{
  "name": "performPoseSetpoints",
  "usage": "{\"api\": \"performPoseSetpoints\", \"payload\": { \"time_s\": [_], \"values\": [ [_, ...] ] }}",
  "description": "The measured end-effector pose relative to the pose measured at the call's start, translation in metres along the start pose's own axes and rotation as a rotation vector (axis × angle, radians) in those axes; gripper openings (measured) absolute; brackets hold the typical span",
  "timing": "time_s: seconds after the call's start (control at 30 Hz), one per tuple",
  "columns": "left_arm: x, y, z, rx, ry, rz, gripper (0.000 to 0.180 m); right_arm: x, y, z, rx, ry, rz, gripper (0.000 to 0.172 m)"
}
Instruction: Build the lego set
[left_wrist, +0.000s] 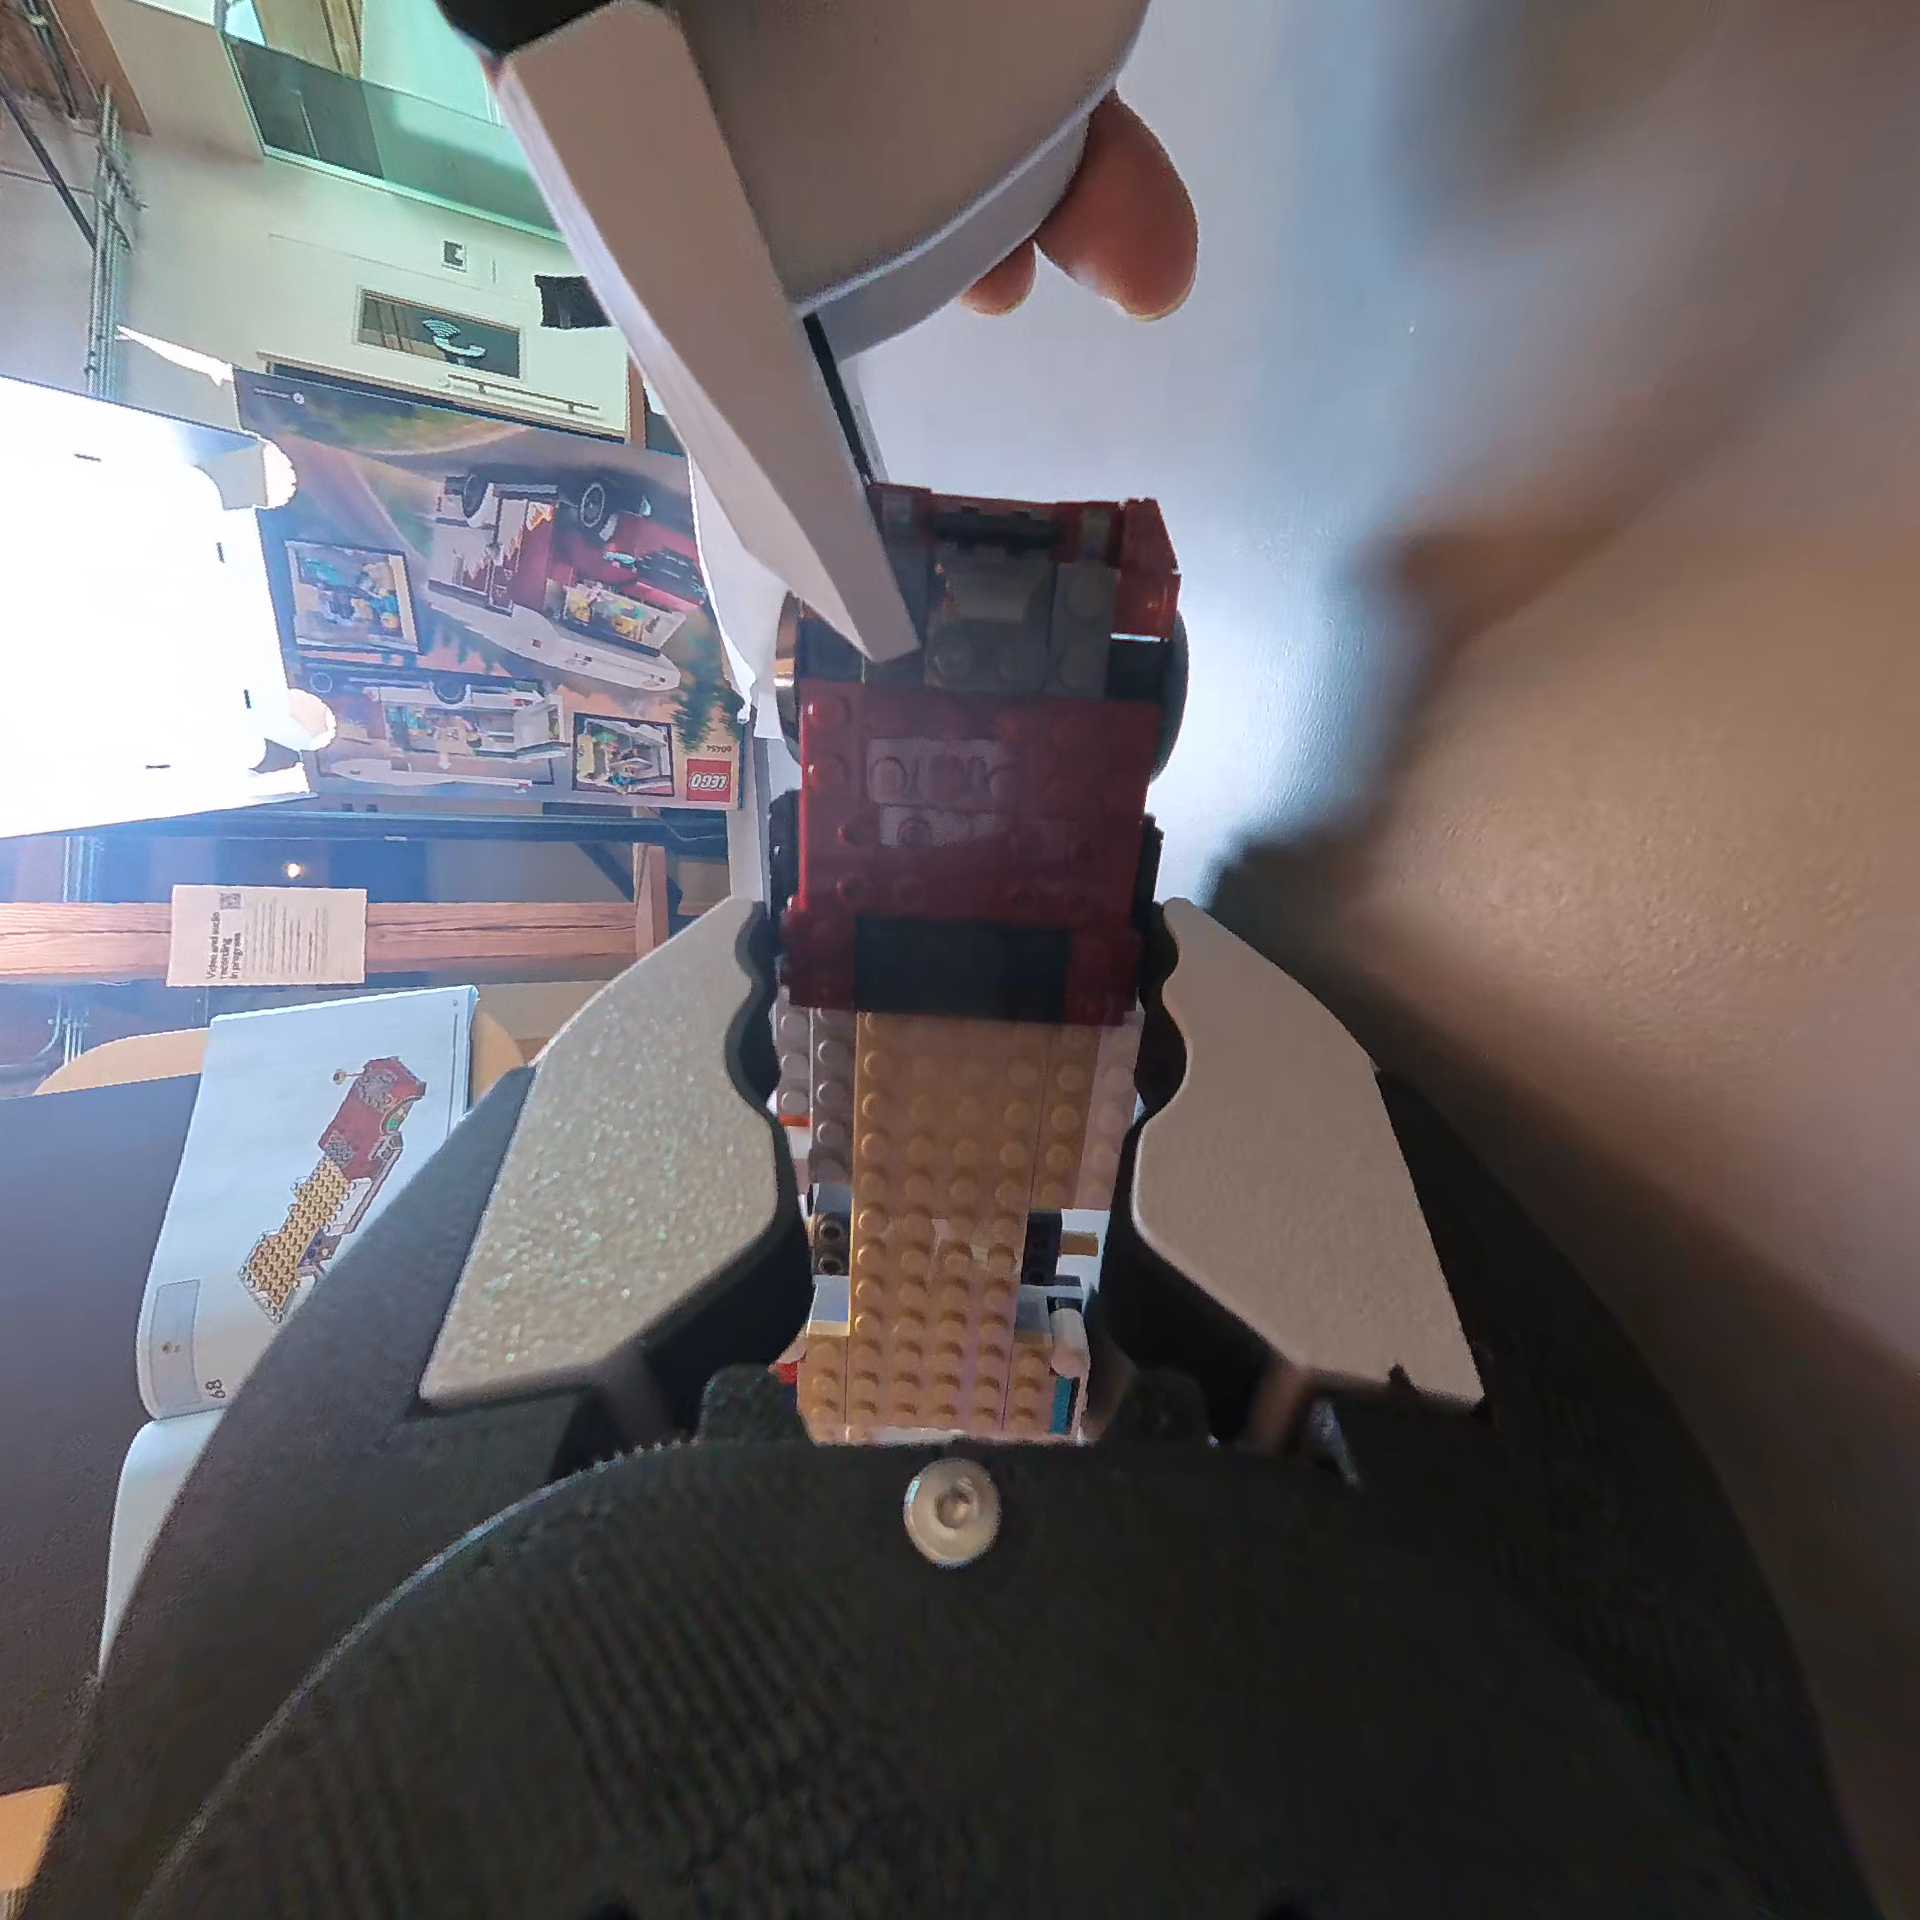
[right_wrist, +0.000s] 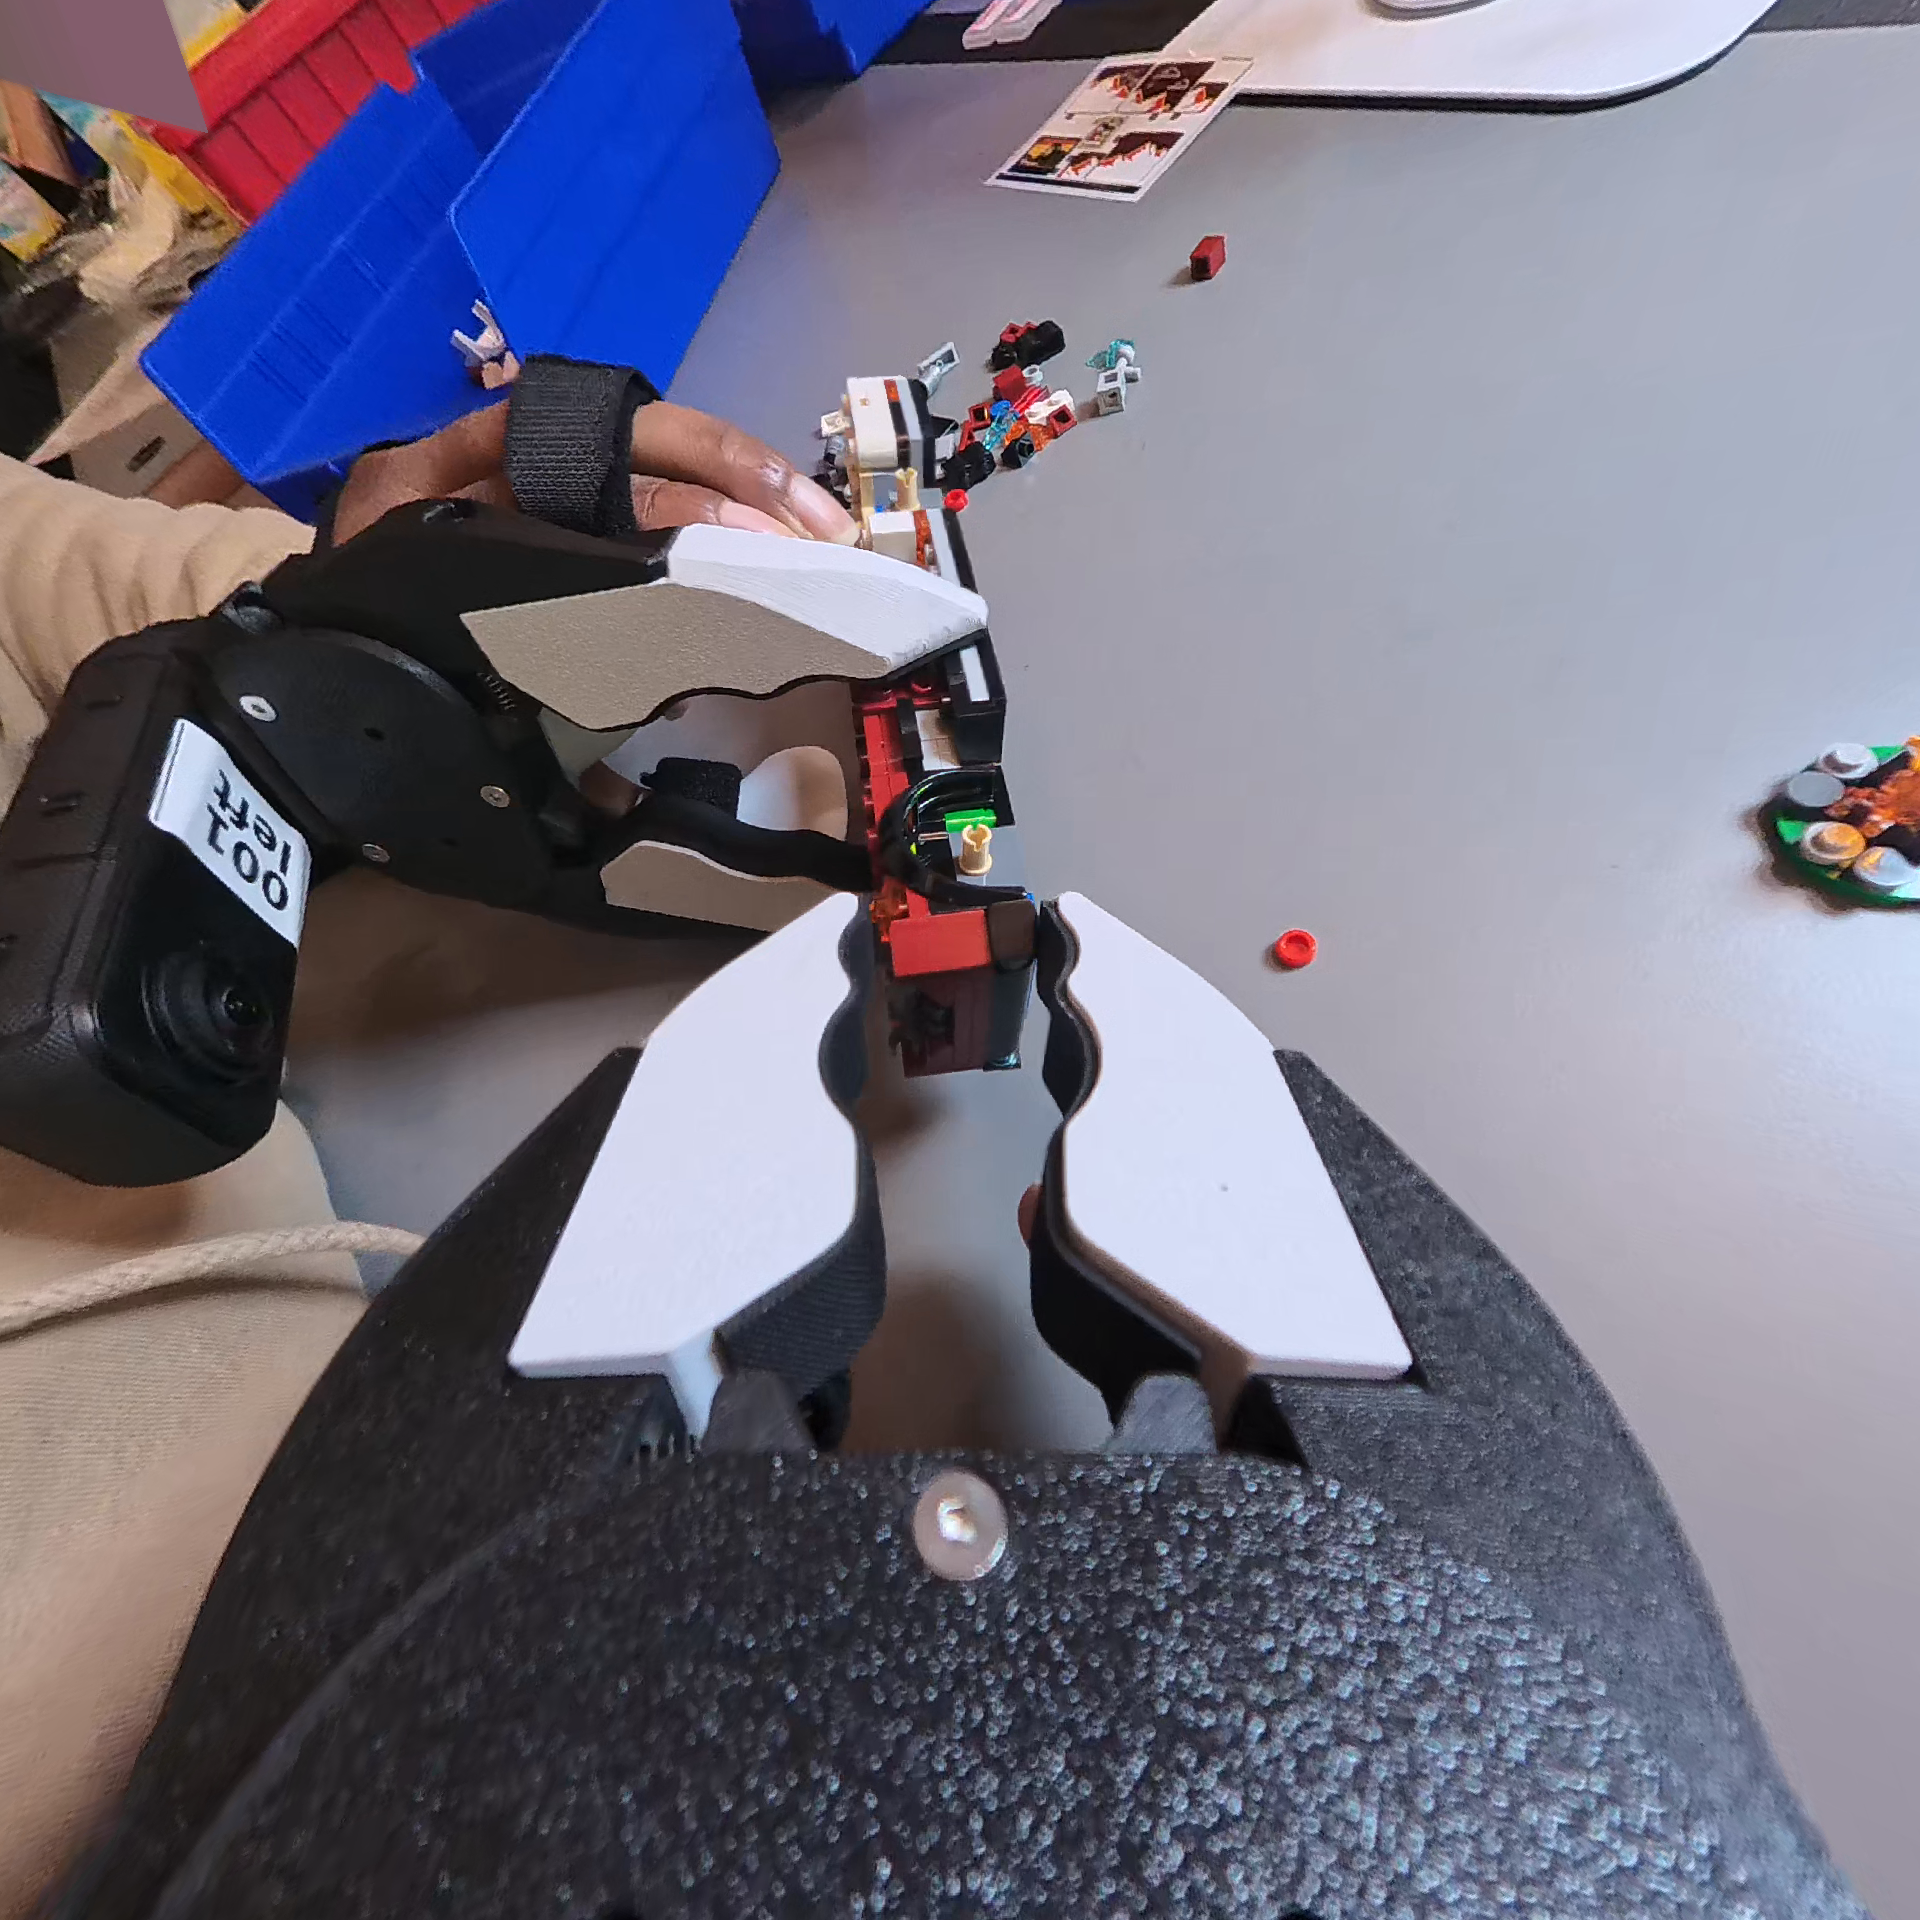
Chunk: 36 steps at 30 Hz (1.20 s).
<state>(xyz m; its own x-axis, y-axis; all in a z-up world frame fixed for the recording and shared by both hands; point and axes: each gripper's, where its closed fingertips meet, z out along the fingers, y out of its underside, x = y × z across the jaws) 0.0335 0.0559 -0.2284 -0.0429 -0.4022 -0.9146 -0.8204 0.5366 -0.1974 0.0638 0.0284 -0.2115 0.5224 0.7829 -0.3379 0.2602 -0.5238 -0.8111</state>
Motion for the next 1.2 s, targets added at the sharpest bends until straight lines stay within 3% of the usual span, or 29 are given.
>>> {"api": "performPoseSetpoints", "payload": {
  "time_s": [0.4, 0.53, 0.67, 0.8, 0.83, 0.87, 1.2],
  "values": [
    [0.001, -0.003, -0.002, 0.032, 0.009, -0.012, 0.068, -0.001, 0.001, -0.003, -0.001, -0.001, -0.116, 0.029],
    [0.0, -0.011, -0.016, 0.129, 0.216, -0.21, 0.076, 0.0, -0.003, -0.012, 0.002, 0.036, -0.27, 0.03],
    [-0.01, -0.02, -0.027, 0.215, 0.485, -0.567, 0.082, -0.003, 0.0, -0.017, 0.006, 0.031, -0.38, 0.03],
    [0.001, -0.023, -0.021, 0.174, 0.613, -0.461, 0.071, -0.014, 0.003, -0.016, 0.028, 0.042, -0.544, 0.03],
    [0.009, -0.025, -0.022, 0.167, 0.657, -0.41, 0.057, -0.015, 0.003, -0.016, 0.032, 0.048, -0.564, 0.03],
    [0.007, -0.025, -0.018, 0.159, 0.616, -0.37, 0.046, -0.014, 0.003, -0.017, 0.039, 0.058, -0.586, 0.03],
    [0.012, -0.028, -0.022, 0.158, 0.608, -0.346, 0.037, -0.016, 0.011, -0.016, 0.033, 0.106, -0.761, 0.029]
  ]
}}
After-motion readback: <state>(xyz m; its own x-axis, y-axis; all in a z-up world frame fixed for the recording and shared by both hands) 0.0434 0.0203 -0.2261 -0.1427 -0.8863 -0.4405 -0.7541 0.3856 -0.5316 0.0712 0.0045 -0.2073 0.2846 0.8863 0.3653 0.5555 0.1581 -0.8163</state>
